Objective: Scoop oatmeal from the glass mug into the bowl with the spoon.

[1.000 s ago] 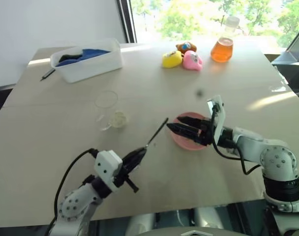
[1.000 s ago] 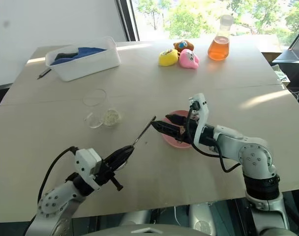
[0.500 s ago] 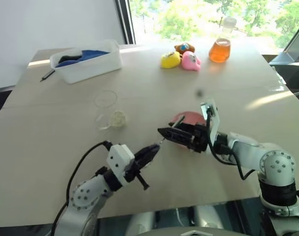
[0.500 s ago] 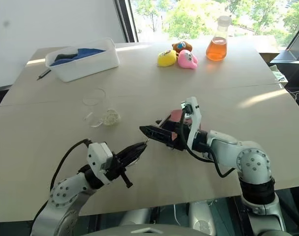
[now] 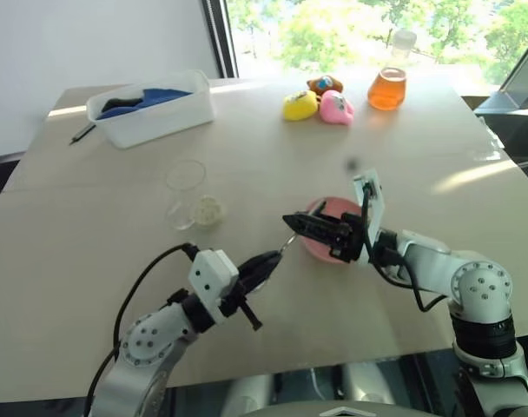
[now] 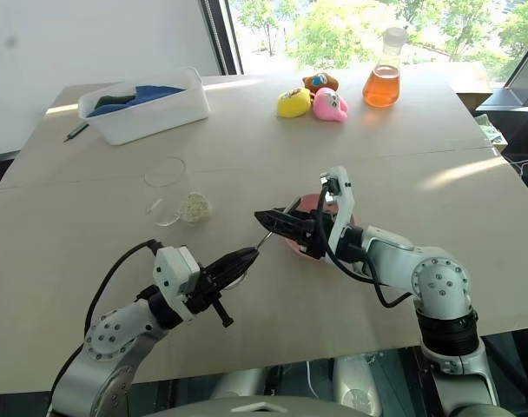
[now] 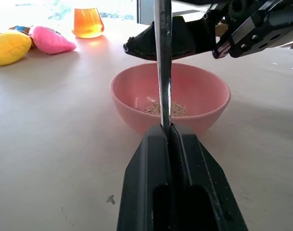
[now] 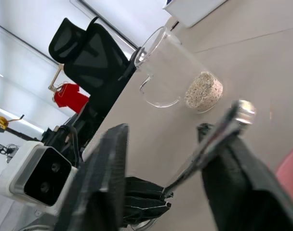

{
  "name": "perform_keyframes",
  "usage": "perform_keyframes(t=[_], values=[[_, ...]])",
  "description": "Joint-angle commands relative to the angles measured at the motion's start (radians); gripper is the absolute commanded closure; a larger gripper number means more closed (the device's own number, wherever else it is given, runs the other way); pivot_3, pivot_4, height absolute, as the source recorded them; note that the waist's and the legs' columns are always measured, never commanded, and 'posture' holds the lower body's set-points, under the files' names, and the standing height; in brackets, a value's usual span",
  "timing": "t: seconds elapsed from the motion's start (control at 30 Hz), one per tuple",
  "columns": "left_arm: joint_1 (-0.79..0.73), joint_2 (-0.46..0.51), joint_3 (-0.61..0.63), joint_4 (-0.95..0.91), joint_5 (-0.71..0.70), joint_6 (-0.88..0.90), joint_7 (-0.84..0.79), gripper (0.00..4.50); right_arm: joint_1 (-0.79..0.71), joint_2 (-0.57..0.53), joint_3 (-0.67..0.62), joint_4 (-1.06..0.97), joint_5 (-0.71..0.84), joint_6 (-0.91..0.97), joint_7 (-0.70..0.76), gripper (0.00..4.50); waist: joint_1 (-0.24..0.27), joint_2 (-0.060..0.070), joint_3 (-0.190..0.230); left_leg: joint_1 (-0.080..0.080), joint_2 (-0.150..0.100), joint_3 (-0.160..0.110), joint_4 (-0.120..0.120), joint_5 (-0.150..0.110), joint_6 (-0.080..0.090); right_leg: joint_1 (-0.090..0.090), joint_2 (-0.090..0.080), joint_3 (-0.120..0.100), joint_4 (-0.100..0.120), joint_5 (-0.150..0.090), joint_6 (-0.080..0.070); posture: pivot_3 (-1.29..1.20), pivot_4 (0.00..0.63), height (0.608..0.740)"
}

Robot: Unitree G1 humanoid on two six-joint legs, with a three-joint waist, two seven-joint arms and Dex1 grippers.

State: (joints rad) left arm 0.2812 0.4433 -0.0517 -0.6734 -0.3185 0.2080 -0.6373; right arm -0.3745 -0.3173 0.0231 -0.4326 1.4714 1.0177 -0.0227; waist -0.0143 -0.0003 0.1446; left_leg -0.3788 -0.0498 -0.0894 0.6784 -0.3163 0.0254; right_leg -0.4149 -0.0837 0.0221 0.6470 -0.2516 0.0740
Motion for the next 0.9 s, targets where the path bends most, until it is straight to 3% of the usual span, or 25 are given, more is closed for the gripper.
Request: perform_keyframes(t=[0.03, 0.07, 0.37, 0.4, 0.47, 0.57, 0.67, 0.9], values=[[0.006, 0.012, -0.005, -0.031, -0.018, -0.025, -0.015, 4.5, -0.003, 0.011, -0.012, -0.017, 0.031, -0.031, -0.001, 4.21, 0.0, 0.0, 0.0, 0.0, 0.0, 0.0, 0.0, 0.0, 0.0, 0.0, 0.0, 0.0, 0.0, 0.0, 0.0, 0.0, 0.15, 0.74], [0.008, 0.014, -0.002, -0.027, -0.017, -0.032, -0.019, 4.5, -0.002, 0.013, -0.012, -0.018, 0.034, -0.034, -0.002, 4.36, 0.0, 0.0, 0.0, 0.0, 0.0, 0.0, 0.0, 0.0, 0.0, 0.0, 0.0, 0.0, 0.0, 0.0, 0.0, 0.0, 0.15, 0.74], [0.034, 0.01, 0.05, 0.013, -0.002, -0.086, 0.001, 4.5, 0.003, 0.001, -0.026, -0.017, 0.04, -0.048, -0.026, 4.36, 0.0, 0.0, 0.0, 0.0, 0.0, 0.0, 0.0, 0.0, 0.0, 0.0, 0.0, 0.0, 0.0, 0.0, 0.0, 0.0, 0.15, 0.74], [0.033, 0.005, 0.062, 0.018, -0.013, -0.086, 0.009, 3.84, 0.002, 0.001, -0.029, -0.016, 0.04, -0.052, -0.03, 4.5, 0.0, 0.0, 0.0, 0.0, 0.0, 0.0, 0.0, 0.0, 0.0, 0.0, 0.0, 0.0, 0.0, 0.0, 0.0, 0.0, 0.15, 0.74], [0.038, 0.0, 0.079, 0.023, 0.002, -0.105, 0.024, 3.11, -0.002, 0.001, -0.035, -0.009, 0.04, -0.061, -0.038, 4.5, 0.0, 0.0, 0.0, 0.0, 0.0, 0.0, 0.0, 0.0, 0.0, 0.0, 0.0, 0.0, 0.0, 0.0, 0.0, 0.0, 0.15, 0.74], [0.076, 0.028, 0.071, 0.041, 0.165, -0.242, 0.043, 1.71, -0.025, -0.002, -0.057, 0.018, 0.039, -0.08, -0.054, 4.5, 0.0, 0.0, 0.0, 0.0, 0.0, 0.0, 0.0, 0.0, 0.0, 0.0, 0.0, 0.0, 0.0, 0.0, 0.0, 0.0, 0.15, 0.74], [0.157, -0.044, 0.122, 0.038, 0.244, -0.332, 0.158, 0.56, -0.091, -0.044, -0.116, 0.086, 0.023, -0.096, -0.04, 4.5, -0.001, 0.0, 0.0, 0.0, 0.0, 0.002, 0.0, 0.0, 0.0, 0.0, 0.0, 0.002, 0.0, 0.0, 0.0, 0.0, 0.15, 0.74], [0.291, -0.176, 0.2, 0.018, 0.392, -0.46, 0.341, 0.56, -0.257, -0.069, -0.199, 0.252, -0.032, -0.141, -0.021, 4.5, 0.003, 0.0, 0.0, 0.0, 0.0, 0.002, 0.001, 0.0, 0.0, 0.0, 0.0, 0.001, 0.0, 0.0, 0.0, 0.0, 0.15, 0.74]])
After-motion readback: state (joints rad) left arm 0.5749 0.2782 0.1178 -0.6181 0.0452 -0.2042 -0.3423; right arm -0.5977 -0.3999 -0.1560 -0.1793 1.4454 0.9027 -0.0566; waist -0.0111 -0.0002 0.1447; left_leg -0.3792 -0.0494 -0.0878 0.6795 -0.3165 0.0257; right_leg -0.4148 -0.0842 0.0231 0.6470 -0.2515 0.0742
